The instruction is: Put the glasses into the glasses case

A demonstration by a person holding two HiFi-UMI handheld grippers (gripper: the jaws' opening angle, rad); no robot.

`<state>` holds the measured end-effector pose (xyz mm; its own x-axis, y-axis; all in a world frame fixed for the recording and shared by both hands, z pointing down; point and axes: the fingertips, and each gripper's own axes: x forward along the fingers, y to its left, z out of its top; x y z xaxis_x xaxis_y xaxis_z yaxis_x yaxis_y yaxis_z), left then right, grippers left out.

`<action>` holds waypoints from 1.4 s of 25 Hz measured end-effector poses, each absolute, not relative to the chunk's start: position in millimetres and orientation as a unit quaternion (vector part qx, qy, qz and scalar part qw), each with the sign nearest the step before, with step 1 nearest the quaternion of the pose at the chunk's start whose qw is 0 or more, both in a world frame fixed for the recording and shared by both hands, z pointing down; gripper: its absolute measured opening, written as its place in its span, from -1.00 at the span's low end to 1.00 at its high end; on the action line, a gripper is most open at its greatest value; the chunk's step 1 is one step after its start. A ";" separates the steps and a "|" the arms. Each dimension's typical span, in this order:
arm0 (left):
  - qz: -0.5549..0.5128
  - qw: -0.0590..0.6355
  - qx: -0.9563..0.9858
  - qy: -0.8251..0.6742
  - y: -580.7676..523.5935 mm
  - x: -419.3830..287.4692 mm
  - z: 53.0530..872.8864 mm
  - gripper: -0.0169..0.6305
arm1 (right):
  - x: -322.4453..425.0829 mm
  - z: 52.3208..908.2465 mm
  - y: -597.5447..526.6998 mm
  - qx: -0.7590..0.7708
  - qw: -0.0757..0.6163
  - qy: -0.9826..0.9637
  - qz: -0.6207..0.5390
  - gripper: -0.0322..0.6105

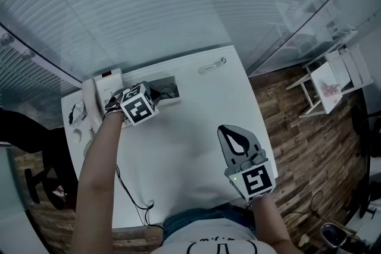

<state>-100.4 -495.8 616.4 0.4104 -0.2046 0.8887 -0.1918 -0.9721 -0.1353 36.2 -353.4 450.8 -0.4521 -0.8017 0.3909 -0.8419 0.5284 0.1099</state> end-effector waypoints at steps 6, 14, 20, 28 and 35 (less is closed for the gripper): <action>-0.534 0.022 -0.832 0.148 -499.9 -105.5 610.3 -0.72 | 36.8 442.6 -349.9 0.485 0.194 -0.851 0.045 -0.87; -0.516 0.023 -0.836 0.184 -494.8 -110.5 585.3 -0.59 | 39.0 433.0 -344.8 0.489 0.177 -0.853 0.039 -0.87; -0.493 0.018 -0.842 0.218 -475.1 -119.8 550.8 -0.65 | 32.3 407.4 -348.3 0.484 0.148 -0.863 0.016 -0.87; -0.389 0.015 -0.873 0.295 -435.2 -130.7 469.7 -0.90 | 21.0 368.7 -339.4 0.469 0.117 -0.875 -0.018 -0.87; -0.213 -0.018 -0.868 0.448 -394.3 -156.4 405.8 -0.90 | 25.7 338.7 -328.5 0.466 0.092 -0.879 -0.046 -0.87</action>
